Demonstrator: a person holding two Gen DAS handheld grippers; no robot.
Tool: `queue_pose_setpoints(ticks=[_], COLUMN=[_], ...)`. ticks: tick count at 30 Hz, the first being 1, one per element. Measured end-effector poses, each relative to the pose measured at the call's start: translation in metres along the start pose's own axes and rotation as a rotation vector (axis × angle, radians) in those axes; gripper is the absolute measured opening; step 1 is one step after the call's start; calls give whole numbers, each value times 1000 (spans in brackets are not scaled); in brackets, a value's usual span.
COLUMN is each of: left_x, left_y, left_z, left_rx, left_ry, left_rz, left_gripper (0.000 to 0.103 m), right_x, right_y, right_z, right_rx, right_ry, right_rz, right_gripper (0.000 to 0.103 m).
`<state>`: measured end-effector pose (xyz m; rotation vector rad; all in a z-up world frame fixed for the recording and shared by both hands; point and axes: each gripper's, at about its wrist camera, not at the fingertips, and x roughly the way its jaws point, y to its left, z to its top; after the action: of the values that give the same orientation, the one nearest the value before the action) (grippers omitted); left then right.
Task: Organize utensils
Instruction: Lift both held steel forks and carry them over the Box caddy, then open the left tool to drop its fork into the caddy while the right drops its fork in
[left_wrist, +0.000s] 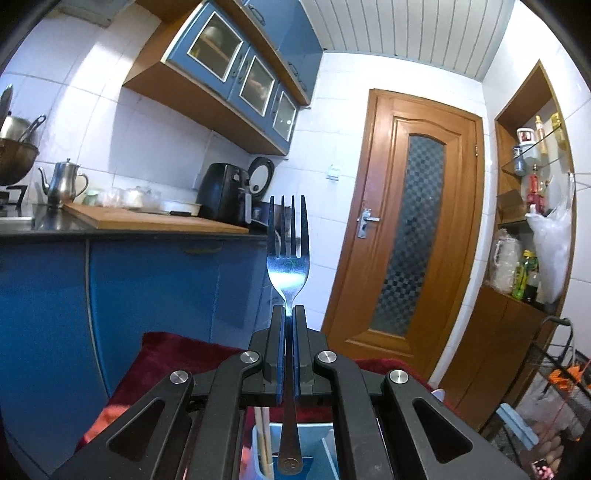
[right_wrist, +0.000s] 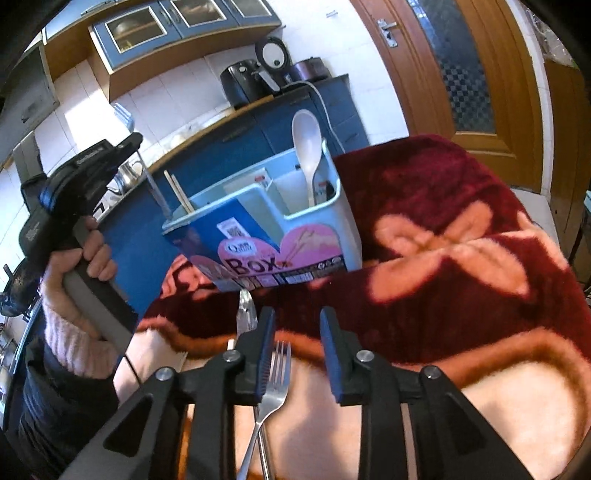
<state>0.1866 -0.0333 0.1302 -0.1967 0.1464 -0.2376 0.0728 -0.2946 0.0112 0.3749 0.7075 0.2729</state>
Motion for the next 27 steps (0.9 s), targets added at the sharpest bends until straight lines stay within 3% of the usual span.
queue_pose_setpoints(ticks=[14,19,21,27], left_x=[11,11,10,9], left_y=[5,6,6,6], left_z=[-39,-48,-48,-50], left_rx=[33,46,45,55], left_ry=[40,56,62,121], left_rz=[50,59,57,44], left_gripper=[3,3,3,4], right_x=[33,34,37,31], right_y=[-2,-1,2,6], right_z=[-13,-16,-16,-17], right_rx=[42,41,35,53], right_ry=[151,152,155,125], right_rz=[45,36,38,72], right_gripper=[29,28,14,3])
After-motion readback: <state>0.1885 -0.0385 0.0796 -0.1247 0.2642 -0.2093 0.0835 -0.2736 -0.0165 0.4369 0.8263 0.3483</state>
